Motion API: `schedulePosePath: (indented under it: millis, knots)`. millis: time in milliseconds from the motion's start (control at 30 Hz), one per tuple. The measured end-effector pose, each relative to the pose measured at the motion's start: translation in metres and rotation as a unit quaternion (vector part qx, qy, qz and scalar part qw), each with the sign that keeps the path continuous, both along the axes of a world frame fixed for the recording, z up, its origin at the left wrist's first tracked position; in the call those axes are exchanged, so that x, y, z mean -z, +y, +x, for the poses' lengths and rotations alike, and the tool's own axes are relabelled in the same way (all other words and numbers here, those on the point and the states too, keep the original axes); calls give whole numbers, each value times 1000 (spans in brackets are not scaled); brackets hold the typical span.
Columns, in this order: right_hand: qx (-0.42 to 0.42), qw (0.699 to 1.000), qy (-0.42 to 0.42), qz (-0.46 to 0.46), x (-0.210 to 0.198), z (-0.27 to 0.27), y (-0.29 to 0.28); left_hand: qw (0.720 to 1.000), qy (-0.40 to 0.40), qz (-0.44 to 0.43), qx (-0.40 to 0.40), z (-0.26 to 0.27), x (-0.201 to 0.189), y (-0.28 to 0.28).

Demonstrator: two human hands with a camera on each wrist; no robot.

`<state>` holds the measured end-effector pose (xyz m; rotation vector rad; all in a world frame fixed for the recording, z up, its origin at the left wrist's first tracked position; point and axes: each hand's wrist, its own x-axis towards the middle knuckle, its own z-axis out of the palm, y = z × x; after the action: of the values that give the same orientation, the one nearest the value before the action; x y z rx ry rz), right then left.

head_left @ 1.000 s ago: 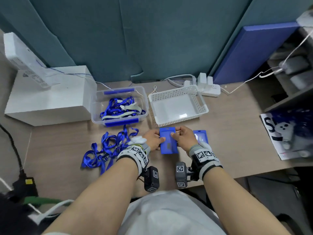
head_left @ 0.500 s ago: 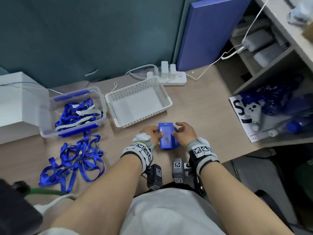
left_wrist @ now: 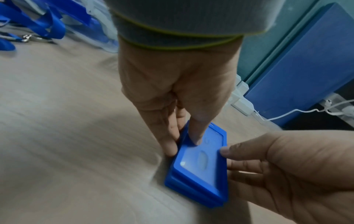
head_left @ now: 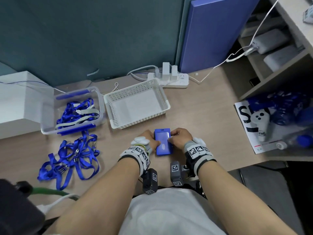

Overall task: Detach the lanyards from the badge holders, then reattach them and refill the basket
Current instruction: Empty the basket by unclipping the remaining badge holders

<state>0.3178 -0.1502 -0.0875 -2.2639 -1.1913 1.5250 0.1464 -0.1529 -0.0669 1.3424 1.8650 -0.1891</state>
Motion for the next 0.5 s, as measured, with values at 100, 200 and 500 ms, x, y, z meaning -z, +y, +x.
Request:
schedulePosePath:
  millis: [100,200,500]
  knots:
    - [-23,1000,-6,5,-1,1,4,1000,-10,13,-22,4,1,0]
    - [-18,999,33,4,1,0,5,994,-104,18,-34,6,5,-2]
    - [-87,986,115,88,-20,-6,9,996,-81,44,-8,6,2,-2]
